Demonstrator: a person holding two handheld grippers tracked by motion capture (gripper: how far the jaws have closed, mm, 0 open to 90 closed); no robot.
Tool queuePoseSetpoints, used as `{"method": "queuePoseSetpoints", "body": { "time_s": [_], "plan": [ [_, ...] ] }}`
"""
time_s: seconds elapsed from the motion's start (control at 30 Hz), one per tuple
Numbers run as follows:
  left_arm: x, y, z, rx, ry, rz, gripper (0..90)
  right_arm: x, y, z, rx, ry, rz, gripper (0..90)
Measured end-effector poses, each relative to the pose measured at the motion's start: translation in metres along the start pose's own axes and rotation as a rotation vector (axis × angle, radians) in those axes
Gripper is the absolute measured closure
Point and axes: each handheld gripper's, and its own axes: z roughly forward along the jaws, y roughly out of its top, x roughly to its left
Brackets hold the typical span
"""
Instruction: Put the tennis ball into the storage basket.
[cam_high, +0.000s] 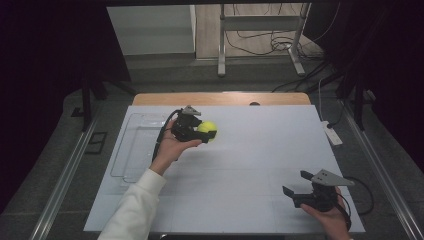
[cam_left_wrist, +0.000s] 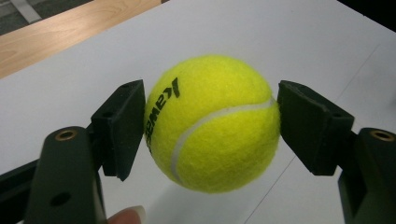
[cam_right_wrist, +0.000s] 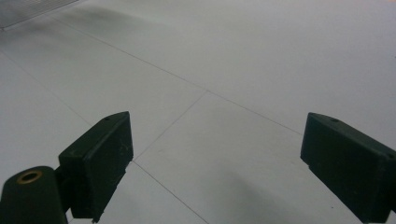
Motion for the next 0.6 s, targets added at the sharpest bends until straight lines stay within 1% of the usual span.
{"method": "queuePoseSetpoints", "body": {
  "time_s": [0.3, 0.6],
  "plan": [
    [0.003, -0.001, -0.008, -0.014, 0.008, -0.003, 27.9, 0.0, 0.0, 0.0, 0.0, -0.001, -0.002, 9.8],
    [0.009, -0.001, -0.017, -0.038, 0.02, -0.018, 27.9, 0.0, 0.0, 0.0, -0.001, -0.001, 0.0, 9.9]
  ]
}}
